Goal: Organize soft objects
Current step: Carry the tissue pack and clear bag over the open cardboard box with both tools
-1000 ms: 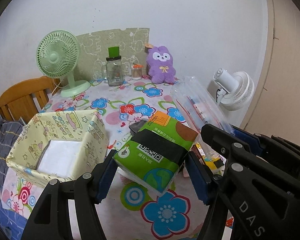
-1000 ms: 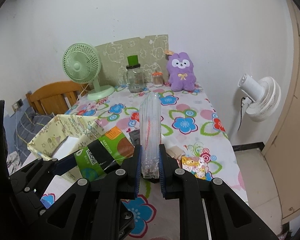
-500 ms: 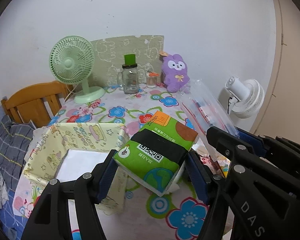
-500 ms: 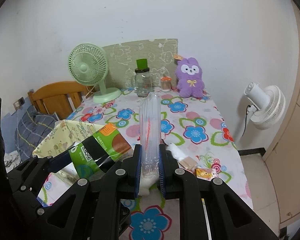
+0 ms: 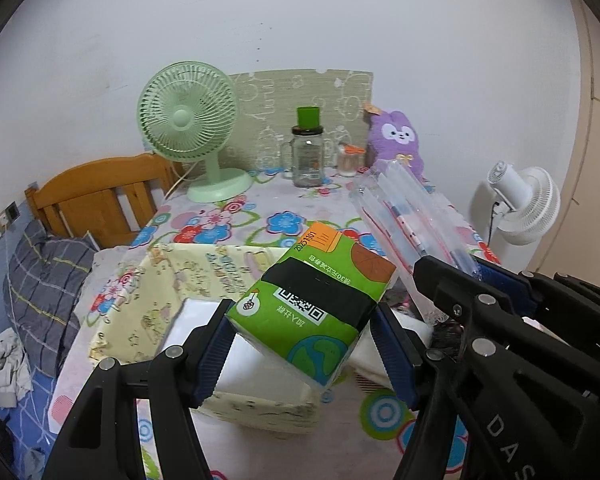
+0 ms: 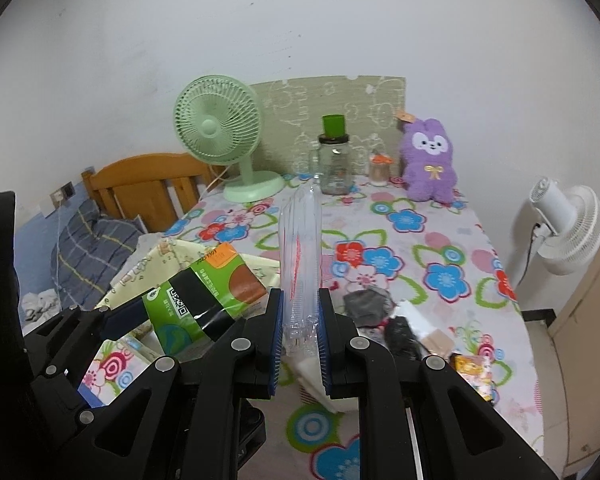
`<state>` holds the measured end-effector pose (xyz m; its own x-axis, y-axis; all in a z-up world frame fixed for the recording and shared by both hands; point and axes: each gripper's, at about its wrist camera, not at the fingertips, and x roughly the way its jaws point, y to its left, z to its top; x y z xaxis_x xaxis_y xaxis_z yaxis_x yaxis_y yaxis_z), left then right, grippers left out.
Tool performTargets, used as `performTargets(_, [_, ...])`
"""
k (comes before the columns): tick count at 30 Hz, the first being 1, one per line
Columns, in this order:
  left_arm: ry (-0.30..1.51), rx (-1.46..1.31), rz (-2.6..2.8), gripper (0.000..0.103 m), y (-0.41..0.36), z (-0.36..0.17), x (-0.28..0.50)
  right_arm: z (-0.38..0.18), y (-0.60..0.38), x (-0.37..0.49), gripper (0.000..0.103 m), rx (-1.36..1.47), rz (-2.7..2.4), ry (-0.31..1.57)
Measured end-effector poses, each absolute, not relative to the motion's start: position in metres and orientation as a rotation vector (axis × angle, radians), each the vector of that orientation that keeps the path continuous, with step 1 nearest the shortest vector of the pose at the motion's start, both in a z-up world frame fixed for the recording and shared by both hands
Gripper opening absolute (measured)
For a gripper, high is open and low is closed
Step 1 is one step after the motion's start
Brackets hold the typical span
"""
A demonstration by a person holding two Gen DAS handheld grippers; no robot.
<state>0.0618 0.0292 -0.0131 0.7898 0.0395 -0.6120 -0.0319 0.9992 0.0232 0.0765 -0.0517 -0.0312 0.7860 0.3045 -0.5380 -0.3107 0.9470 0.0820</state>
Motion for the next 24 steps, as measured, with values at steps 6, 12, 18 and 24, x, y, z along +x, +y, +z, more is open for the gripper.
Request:
performTargets(6, [0.669, 0.022, 0.058, 0.07, 0.05, -0.018, 0.066, -0.037, -0.031, 0.085, 0.019, -0.012, 0.364, 0.598])
performTargets(12, [0.715, 0.028, 0.067, 0.07, 0.07, -0.029, 0.076, -0.048, -0.006, 0.096, 0.019, -0.031, 0.392, 0.636])
performTargets(18, [0.739, 0.026, 0.089, 0.07, 0.089, -0.04, 0.083, -0.057, 0.014, 0.106, 0.018, -0.037, 0.429, 0.671])
performTargets(24, [0.783, 0.035, 0.102, 0.07, 0.103, -0.053, 0.09, -0.071, 0.03, 0.114, 0.018, -0.047, 0.448, 0.714])
